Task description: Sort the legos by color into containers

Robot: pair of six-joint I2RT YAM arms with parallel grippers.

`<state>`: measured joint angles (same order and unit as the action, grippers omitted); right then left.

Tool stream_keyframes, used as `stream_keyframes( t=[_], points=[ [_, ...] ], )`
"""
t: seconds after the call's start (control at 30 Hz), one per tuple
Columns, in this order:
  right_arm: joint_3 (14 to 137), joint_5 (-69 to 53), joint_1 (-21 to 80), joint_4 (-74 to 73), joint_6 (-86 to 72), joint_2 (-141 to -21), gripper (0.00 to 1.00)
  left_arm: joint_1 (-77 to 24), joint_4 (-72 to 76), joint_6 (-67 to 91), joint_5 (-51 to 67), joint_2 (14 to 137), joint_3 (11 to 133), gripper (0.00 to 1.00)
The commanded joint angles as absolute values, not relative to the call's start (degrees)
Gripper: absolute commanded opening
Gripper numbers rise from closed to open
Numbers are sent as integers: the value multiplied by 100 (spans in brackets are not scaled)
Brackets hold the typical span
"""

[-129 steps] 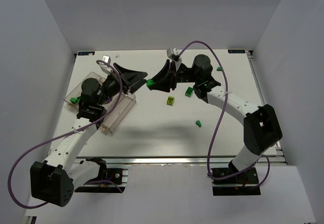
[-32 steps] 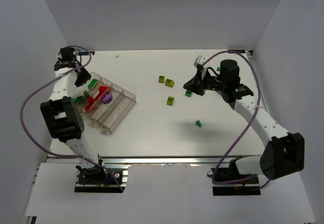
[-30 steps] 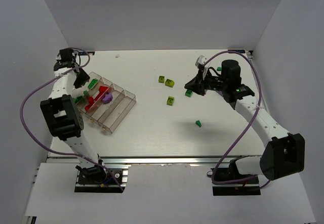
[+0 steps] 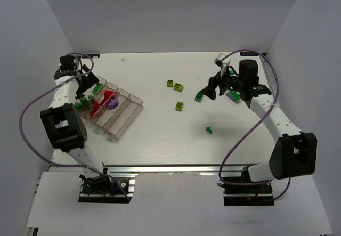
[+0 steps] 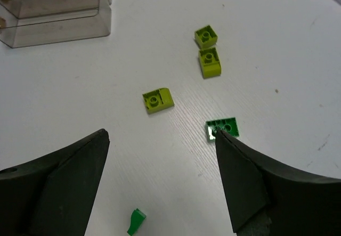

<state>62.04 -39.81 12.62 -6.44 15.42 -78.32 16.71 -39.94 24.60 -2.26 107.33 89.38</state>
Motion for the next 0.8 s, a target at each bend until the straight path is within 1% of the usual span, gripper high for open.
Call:
stream_keyframes(
  t=[0.0,0.07,0.1,0.2,0.27,0.3,0.37,0.43,0.47,0.5,0.63,0.77],
  points=[
    [6696,-3788,1029,-1212,1433,-8226,84,1661,-3378,2566,877,9284,8054,98],
    [6994,-3657,941,-1579,1415,-8497,74,1661,-3095,2793,1211,8783,7509,98],
    [7109,-3604,888,-1730,1467,-8603,64,1661,-2885,2856,1570,8345,7062,98],
    [7654,-3298,809,-2379,1485,-9104,48,1574,-2646,3085,1924,7754,6471,98],
    [8057,-2894,817,-2627,1206,-9463,48,1512,-2628,3190,2074,7270,6048,98],
    [8181,-2813,809,-2924,1100,-9588,49,1477,-2567,3243,2135,7129,5925,98],
    [8323,-2516,817,-3023,845,-9799,52,1319,-2549,3366,2206,6812,5635,98],
    [8315,-2199,817,-2980,966,-9809,61,1144,-2733,3358,2180,6593,5520,98],
    [8262,-1745,817,-2919,1045,-9782,64,1090,-2768,3392,2145,6496,5467,98],
    [8210,-1584,765,-2901,1133,-9791,68,1029,-2742,3427,2136,6408,5397,98],
    [8471,-1556,370,-3268,1782,-10089,71,678,-2549,3594,2127,6030,5055,98],
    [8648,-1319,97,-3743,3256,-10502,73,519,-2242,3840,2346,5854,4581,98]
  ],
)
